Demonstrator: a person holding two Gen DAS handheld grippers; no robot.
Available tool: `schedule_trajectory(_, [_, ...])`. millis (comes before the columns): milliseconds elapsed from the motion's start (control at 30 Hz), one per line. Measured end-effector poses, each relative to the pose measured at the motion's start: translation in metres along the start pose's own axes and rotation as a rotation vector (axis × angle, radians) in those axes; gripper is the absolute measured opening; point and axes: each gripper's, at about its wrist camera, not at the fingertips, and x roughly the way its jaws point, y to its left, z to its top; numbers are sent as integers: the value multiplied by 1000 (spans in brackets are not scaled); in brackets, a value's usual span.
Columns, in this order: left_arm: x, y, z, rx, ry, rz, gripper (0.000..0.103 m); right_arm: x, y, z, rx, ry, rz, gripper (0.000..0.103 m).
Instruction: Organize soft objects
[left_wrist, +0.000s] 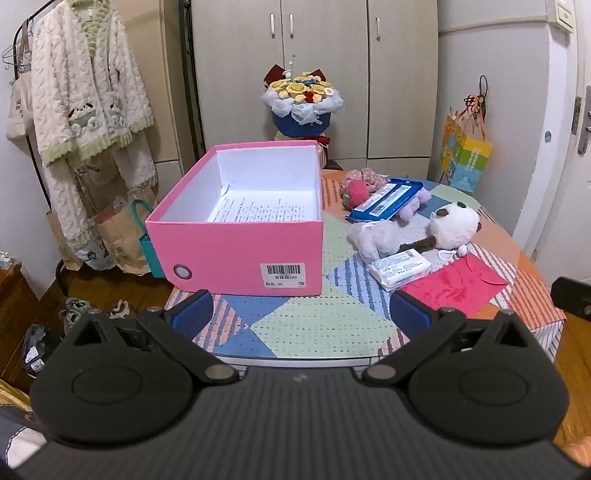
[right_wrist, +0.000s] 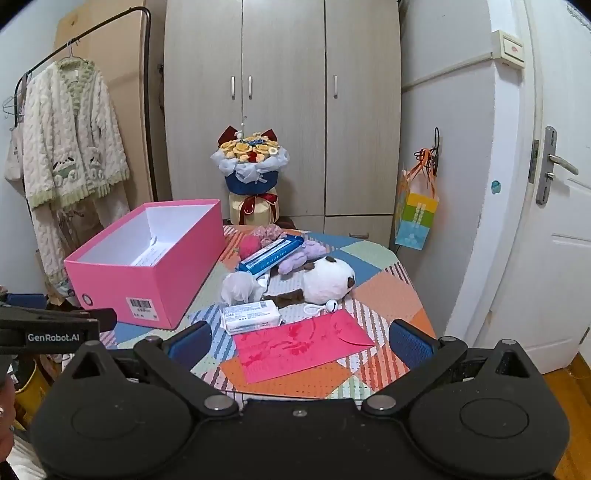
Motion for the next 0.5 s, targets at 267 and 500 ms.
schedule_trajectory(267, [3,3,-1,-10,10,-2,103,3,0,1,-8,8,0,103])
schedule_trajectory(500, [3,3,-1,-8,9,-3,103,3,0,1,-12,7,-4,103])
